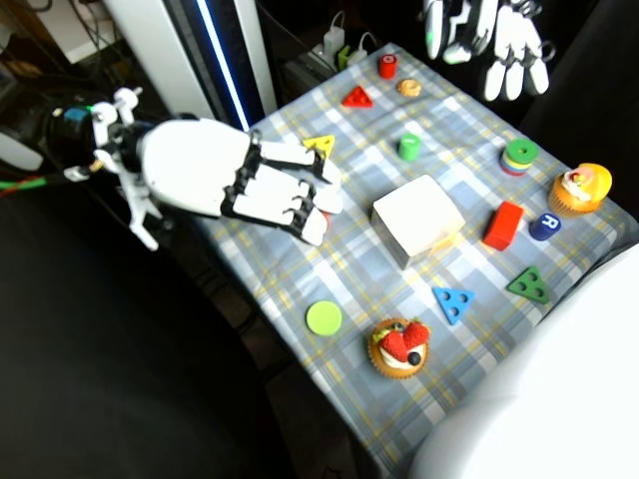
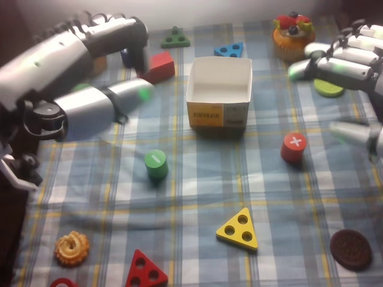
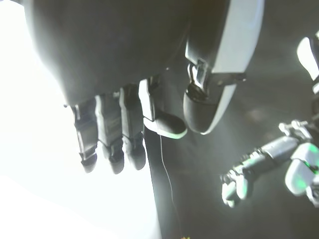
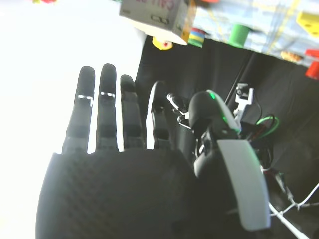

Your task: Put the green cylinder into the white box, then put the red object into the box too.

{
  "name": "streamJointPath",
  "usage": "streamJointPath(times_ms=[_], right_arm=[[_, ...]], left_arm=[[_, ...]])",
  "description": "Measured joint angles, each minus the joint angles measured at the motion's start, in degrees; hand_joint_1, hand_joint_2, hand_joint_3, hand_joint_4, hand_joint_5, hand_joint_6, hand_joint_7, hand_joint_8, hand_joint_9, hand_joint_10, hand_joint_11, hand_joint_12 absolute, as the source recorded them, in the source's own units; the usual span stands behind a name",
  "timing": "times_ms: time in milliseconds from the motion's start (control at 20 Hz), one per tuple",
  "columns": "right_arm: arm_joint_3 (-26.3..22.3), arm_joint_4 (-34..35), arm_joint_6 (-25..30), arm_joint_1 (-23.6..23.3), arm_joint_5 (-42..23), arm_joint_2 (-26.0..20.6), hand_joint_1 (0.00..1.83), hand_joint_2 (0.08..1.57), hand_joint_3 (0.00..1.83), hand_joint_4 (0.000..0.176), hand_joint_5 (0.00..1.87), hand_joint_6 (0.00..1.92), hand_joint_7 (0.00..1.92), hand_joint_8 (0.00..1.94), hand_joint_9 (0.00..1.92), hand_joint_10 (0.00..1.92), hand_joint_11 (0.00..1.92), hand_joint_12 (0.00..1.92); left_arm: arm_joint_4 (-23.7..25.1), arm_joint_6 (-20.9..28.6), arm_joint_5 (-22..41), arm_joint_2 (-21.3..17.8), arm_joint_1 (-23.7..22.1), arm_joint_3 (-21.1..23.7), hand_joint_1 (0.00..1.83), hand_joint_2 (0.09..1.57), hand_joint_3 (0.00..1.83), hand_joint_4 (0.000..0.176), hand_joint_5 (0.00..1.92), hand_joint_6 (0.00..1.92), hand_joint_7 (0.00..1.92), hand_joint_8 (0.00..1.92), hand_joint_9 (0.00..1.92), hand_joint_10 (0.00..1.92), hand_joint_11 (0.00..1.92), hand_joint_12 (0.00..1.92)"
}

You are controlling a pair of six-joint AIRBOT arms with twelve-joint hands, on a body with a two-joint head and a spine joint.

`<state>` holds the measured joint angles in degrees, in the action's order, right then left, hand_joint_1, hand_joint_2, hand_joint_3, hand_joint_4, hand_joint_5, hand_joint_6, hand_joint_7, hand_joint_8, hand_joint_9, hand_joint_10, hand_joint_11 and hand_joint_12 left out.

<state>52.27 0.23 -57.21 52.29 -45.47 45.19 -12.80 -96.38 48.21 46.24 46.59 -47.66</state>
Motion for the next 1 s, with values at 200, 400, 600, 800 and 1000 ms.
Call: streamJointPath(times_ms=[200,400,600,800,1000], right_arm=[[0.02,0.81,-0.5,0.0,0.35,0.09,0.61,1.33,0.01,0.0,0.0,0.06,0.05,0.03,0.0,0.37,0.0,1.36],[0.09,1.51,-0.5,0.0,0.42,0.17,0.54,1.35,0.0,0.0,0.0,0.01,0.01,0.0,0.0,0.2,0.0,1.25],[0.22,2.14,-0.52,0.0,0.35,0.39,0.52,1.37,0.01,0.0,0.0,0.0,0.01,0.0,0.0,0.15,0.0,1.05],[0.37,2.38,-0.55,0.0,0.37,0.66,0.44,1.4,0.0,0.0,0.0,0.0,0.0,0.0,0.0,0.03,0.0,0.77],[0.44,2.78,-0.55,0.0,0.35,0.74,0.43,1.4,0.0,0.0,0.0,0.0,0.0,0.0,0.0,0.06,0.0,0.81]], left_arm=[[-0.76,-0.81,-2.93,0.2,0.0,-0.2,0.55,1.2,0.0,0.054,0.0,0.0,0.01,0.0,0.0,0.01,0.0,0.47],[-2.43,-6.38,-6.27,1.05,0.0,-0.13,0.7,1.06,0.0,0.088,0.03,0.01,0.04,0.0,0.0,0.0,0.0,0.14],[-5.07,-10.49,-9.62,2.45,0.48,-0.22,0.82,1.03,0.0,0.068,0.1,0.01,0.1,0.01,0.03,0.01,0.01,0.02],[-5.9,-10.73,-13.07,4.28,0.98,-1.68,0.86,1.06,0.01,0.08,0.14,0.02,0.17,0.03,0.08,0.03,0.0,0.0],[-10.71,-18.05,-14.4,5.7,1.77,-1.84,0.86,1.09,0.01,0.04,0.23,0.04,0.29,0.06,0.0,0.55,0.0,0.46]])
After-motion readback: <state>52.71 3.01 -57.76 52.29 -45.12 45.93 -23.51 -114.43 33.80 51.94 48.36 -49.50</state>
